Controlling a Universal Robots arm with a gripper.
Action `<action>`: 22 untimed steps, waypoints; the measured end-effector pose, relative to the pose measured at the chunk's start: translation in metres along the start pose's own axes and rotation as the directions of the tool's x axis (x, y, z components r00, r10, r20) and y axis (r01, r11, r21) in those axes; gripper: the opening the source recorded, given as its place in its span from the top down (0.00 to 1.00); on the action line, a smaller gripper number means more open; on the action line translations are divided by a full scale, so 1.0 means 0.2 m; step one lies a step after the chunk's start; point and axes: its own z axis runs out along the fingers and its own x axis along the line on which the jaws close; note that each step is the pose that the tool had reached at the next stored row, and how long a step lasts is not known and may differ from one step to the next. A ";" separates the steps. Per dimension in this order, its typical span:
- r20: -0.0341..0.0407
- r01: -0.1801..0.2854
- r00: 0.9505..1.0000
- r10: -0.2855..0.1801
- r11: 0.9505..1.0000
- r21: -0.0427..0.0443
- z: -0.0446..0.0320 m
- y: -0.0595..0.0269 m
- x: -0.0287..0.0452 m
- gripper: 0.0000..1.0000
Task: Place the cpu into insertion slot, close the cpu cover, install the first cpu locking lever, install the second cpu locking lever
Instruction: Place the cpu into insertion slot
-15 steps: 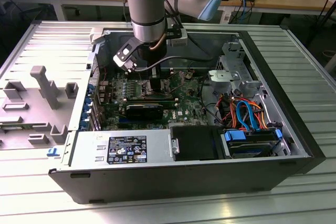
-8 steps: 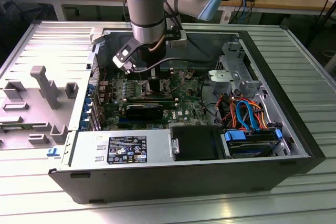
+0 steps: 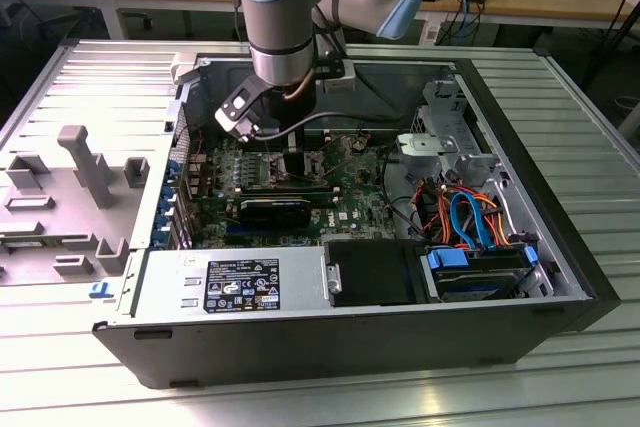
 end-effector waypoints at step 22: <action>-0.001 0.000 1.000 0.000 0.999 0.035 0.012 0.020 0.001 0.46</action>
